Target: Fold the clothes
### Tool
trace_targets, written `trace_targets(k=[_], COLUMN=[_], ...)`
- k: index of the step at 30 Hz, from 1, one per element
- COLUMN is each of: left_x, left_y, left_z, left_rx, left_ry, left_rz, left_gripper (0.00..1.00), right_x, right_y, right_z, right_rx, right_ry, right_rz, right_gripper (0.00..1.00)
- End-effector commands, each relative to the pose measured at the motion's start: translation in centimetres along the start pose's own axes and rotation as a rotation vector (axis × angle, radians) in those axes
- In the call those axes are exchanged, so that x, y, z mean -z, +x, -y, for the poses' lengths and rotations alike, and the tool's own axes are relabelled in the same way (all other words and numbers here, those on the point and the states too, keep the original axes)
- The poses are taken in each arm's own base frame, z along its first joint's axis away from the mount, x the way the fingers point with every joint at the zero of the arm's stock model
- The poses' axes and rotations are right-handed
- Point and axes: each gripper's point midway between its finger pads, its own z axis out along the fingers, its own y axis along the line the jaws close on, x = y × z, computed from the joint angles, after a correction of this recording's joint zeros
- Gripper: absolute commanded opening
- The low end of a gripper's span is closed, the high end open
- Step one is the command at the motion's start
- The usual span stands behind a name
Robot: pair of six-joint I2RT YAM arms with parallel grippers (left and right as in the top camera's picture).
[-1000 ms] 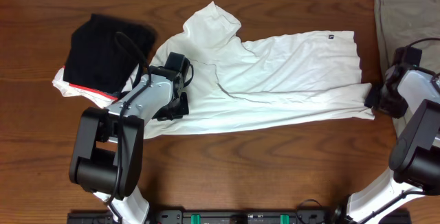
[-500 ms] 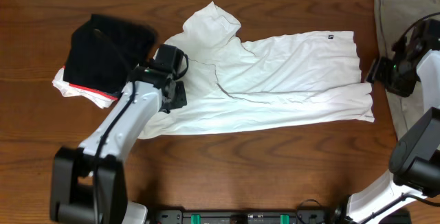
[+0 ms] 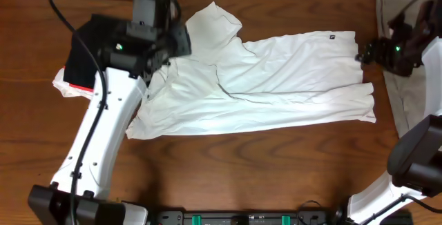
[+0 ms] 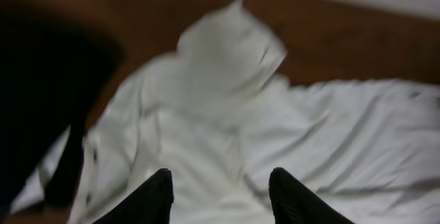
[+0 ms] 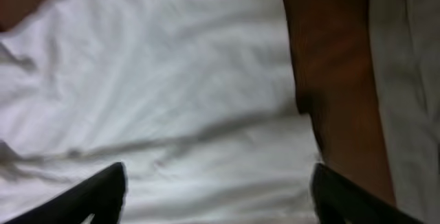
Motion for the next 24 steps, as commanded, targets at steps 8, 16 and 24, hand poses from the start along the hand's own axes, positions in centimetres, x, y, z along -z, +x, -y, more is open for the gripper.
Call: trace_targets(k=[8,16,24], left_x=[-9.4,-19.1,-25.0], left_y=[-6.9,-8.0,-8.7], left_z=[1.9,1.9,-1.2], left_rx=[-0.081,-0.105,-0.079], left_ry=[0.042,0.073,0.064], left_rz=[0.129,0.243,0.343], left_gripper=[0.54,0.54,0.54], right_x=[0.8,-4.8,-13.4], right_y=[-8.2,-10.8,-10.6], right_z=[-3.9,-2.2,-0.5], right_rx=[0.174,0.17,0.163], right_ry=[0.066,0.107,0.106], right_rz=[0.312,0.345,0.291], right_gripper=[0.9,0.87,0.84])
